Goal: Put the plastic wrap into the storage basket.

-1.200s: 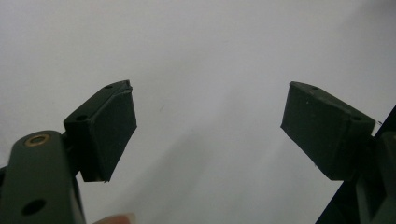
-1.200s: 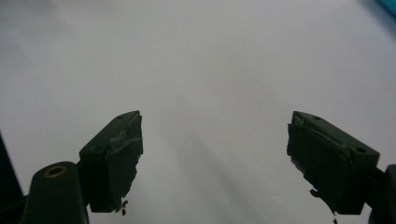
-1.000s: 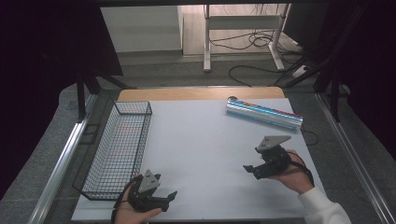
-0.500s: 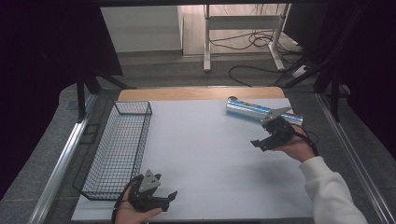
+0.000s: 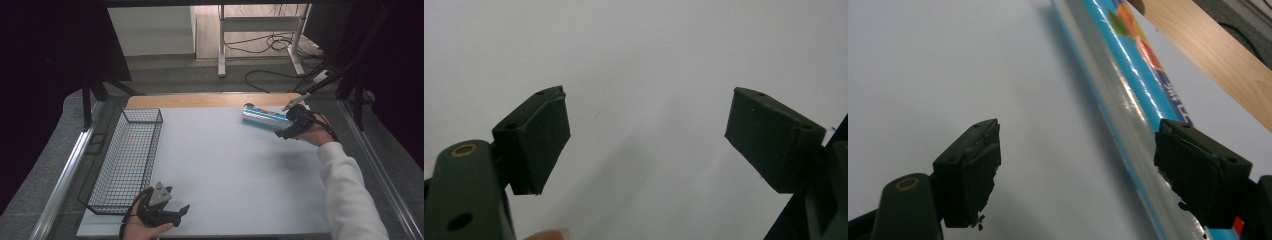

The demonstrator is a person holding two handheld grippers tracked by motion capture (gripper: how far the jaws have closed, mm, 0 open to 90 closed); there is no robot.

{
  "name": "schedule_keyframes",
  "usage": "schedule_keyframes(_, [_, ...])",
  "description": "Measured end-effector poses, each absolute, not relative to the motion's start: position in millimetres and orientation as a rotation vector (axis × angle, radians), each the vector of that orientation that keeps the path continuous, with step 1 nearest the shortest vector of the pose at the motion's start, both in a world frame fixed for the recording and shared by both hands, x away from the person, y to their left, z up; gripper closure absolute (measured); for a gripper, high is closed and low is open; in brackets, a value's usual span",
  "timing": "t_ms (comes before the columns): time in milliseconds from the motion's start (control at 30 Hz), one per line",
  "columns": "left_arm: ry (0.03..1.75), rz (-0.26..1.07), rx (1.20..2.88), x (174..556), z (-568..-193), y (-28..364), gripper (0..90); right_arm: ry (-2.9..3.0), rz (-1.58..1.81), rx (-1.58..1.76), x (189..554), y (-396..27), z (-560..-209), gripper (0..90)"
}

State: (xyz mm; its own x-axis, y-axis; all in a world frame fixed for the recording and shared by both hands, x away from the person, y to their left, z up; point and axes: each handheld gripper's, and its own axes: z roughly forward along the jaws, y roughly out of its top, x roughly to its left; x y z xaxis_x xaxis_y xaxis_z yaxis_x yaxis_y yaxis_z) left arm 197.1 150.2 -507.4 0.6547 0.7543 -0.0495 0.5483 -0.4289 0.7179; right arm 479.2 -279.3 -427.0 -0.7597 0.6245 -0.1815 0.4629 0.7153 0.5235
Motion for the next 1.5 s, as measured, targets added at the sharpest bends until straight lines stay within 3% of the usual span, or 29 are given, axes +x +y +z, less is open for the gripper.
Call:
schedule_keyframes(733, [1.007,0.372,2.153,197.2,-508.2,150.5,17.7,2.663,0.522,0.887,550.8,-287.5,-454.8,20.5])
schedule_keyframes(1100, [1.007,0.375,2.156,196.9,-508.1,150.8,17.8,2.73,0.358,0.9,568.2,-287.0,-475.3,19.7])
schedule_keyframes(1500, [1.008,0.374,2.157,196.4,-508.0,151.1,17.8,2.789,0.271,0.777,570.1,-278.5,-487.6,25.5])
